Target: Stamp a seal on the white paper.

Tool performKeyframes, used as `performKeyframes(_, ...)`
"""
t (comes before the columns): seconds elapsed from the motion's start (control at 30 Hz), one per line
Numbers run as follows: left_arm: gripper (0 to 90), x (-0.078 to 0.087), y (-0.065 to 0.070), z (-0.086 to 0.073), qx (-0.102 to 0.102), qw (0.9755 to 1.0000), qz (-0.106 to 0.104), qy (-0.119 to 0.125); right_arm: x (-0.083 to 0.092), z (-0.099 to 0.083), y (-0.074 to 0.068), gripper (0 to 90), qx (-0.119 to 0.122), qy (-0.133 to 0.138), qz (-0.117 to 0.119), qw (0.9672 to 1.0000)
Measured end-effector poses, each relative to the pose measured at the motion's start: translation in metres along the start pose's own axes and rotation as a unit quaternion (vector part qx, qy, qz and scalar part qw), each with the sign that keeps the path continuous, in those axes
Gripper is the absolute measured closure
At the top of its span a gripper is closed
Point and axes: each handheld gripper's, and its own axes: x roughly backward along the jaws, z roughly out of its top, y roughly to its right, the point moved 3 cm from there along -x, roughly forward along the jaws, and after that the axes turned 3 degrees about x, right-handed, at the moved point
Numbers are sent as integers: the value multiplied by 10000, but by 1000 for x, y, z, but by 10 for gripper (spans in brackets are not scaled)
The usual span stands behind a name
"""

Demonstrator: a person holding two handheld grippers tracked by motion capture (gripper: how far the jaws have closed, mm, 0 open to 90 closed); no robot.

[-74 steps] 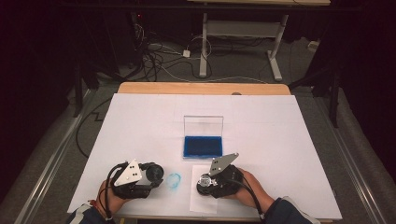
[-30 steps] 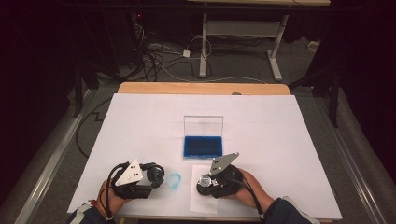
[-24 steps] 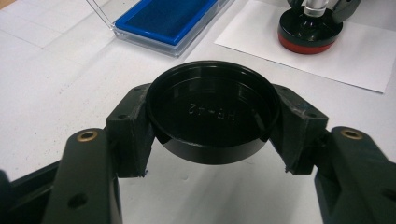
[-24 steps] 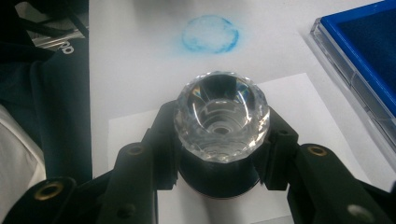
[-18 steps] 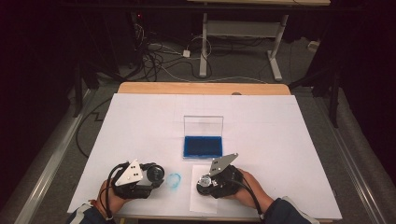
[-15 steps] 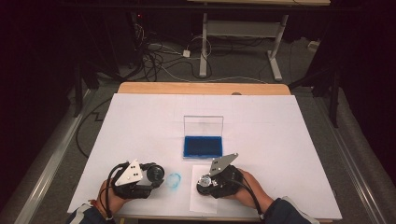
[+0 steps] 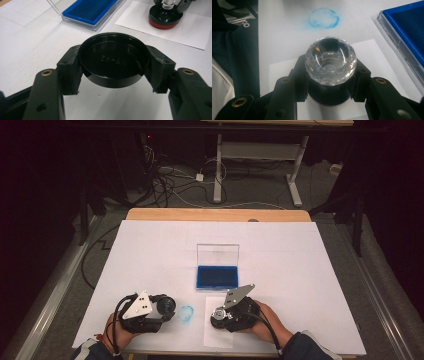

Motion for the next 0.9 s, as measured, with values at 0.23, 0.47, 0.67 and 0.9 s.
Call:
performKeyframes(0.23, 365, 0, 0, 0, 0, 10000, 1, 8, 1, 1, 0, 588, 14, 25, -31, 10000)
performKeyframes(0.47, 365, -1, 1, 0, -7, 10000, -18, -6, 6, 4, 0, 589, 37, 109, -61, 9999)
performKeyframes(0.67, 365, -3, 3, 0, -30, 10000, -56, -52, 19, 9, 2, 588, -6, 308, -145, 9994)
performKeyframes(0.9, 365, -6, 4, 0, -40, 9999, -100, -78, 31, 13, 7, 588, -46, 491, -261, 9984)
